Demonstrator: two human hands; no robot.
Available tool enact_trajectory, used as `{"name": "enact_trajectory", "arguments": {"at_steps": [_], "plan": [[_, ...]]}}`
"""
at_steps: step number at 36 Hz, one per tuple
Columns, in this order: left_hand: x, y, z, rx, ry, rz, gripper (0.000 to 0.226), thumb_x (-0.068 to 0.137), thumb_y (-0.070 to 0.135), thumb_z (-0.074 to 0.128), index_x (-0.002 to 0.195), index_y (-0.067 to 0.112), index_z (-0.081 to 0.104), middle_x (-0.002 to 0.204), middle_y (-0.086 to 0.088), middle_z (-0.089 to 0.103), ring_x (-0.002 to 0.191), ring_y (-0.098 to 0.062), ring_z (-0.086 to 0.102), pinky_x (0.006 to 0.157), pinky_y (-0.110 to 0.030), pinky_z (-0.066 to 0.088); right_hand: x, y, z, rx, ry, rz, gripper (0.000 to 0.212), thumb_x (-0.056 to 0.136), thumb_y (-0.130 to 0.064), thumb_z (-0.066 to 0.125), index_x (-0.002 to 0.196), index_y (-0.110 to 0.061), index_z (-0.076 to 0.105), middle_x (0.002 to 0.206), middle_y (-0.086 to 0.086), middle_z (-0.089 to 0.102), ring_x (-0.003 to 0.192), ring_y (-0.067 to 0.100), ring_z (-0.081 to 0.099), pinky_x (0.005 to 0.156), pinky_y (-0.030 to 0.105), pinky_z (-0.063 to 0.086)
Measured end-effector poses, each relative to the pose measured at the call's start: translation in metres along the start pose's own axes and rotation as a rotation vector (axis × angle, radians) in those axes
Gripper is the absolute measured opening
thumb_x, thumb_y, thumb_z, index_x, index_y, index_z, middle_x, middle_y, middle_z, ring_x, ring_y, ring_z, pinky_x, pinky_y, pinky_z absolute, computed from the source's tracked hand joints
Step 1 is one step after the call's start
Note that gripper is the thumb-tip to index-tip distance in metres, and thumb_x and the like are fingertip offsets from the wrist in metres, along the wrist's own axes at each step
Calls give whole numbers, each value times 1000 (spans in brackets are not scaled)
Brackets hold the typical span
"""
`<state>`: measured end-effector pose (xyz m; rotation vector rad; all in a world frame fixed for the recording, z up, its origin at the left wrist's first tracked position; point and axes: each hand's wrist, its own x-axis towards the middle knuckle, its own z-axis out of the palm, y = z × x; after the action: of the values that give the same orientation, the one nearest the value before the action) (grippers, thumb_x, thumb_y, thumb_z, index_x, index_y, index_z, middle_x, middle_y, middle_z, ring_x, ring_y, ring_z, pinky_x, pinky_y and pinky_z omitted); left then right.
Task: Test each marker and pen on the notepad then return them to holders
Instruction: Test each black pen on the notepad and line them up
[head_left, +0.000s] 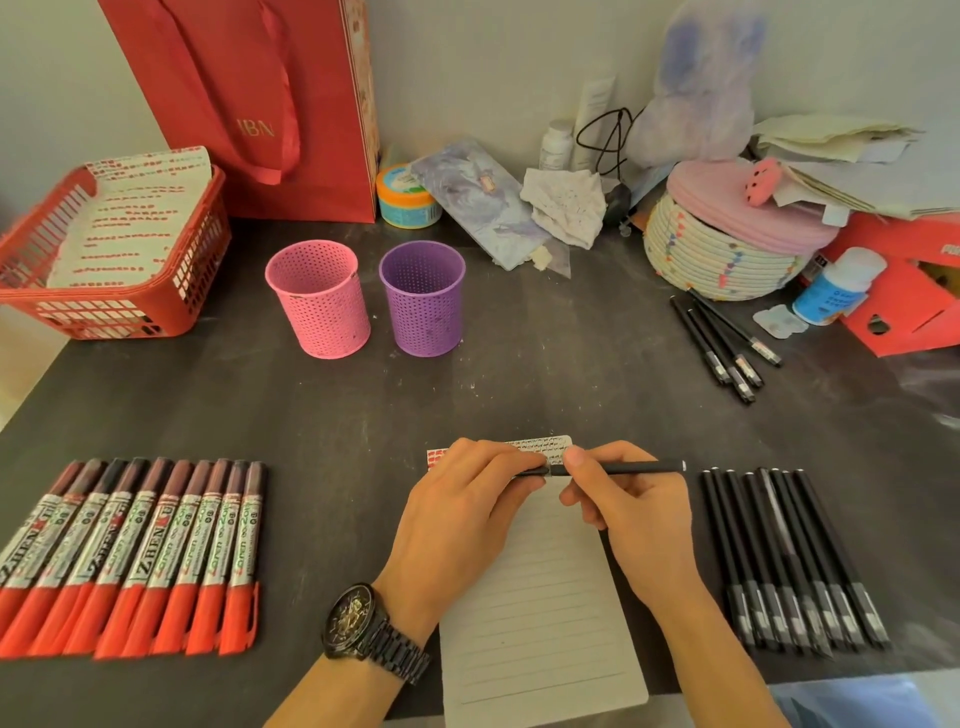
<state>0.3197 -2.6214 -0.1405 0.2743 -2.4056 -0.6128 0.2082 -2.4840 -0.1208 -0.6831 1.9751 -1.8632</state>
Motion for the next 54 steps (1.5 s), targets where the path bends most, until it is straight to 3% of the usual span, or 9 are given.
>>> {"name": "enact_trajectory", "arguments": {"at_steps": [9,18,25,29,35,42,47,51,54], "plan": [[1,1,0,13,46,56,26,97,30,57,108,15,75,102,4,71,89,-15,62,78,-25,50,1,-4,0,-16,-25,-13,18,85,-30,72,86,-12,75,66,6,73,48,10,60,49,14,46],[1,2,3,9,60,81,20,97,28,59,109,19,74,104,8,69,90,-14,62,76,-28,51,-1,-6,0,-26,-73,-30,4,88,-25,73,87,-23,77,72,6,75,54,10,65,51,15,47],[1,5,-2,66,-75,-116,52,92,40,64,141,27,53,108,16,66,99,-2,56,70,-21,54,-6,-11,-2,-18,-53,-34,11,92,-19,72,96,-29,76,84,3,77,55,8,61,50,17,47],[0,4,-2,88,-117,-161,51,90,40,66,138,31,52,114,18,63,107,-3,55,82,-25,54,-10,-21,-13,48,32,7,9,89,-32,66,91,-31,75,84,7,75,54,15,61,47,24,49],[-2,2,0,109,-157,-180,43,90,35,65,132,29,56,113,14,64,108,-10,59,87,-33,53,-14,-43,-76,-3,119,63,13,87,-35,64,90,-25,72,93,4,75,87,18,74,70,25,60],[-1,2,2,129,-172,-205,40,90,34,65,129,29,59,114,15,65,108,-10,58,88,-33,51,-13,-55,-174,-323,180,128,12,98,-16,61,101,-24,68,82,-4,73,83,19,74,71,19,60],[-1,1,3,141,-177,-208,38,89,33,66,126,28,61,112,15,65,106,-9,58,85,-28,47,-14,-55,-208,-682,106,273,40,92,-27,71,127,-26,53,81,-11,76,71,11,74,80,36,58],[-2,-1,3,138,-186,-216,38,90,33,65,127,28,60,114,15,65,107,-9,56,86,-27,45,-15,-55,-215,-894,68,328,52,89,-39,72,132,-27,46,73,-21,74,64,-4,68,70,24,46],[-1,-1,3,132,-190,-219,38,91,33,64,127,28,59,115,16,64,108,-8,55,87,-28,45,-13,-53,-218,-993,44,373,52,91,-45,68,135,-24,51,71,-13,74,69,-2,67,72,30,45]]}}
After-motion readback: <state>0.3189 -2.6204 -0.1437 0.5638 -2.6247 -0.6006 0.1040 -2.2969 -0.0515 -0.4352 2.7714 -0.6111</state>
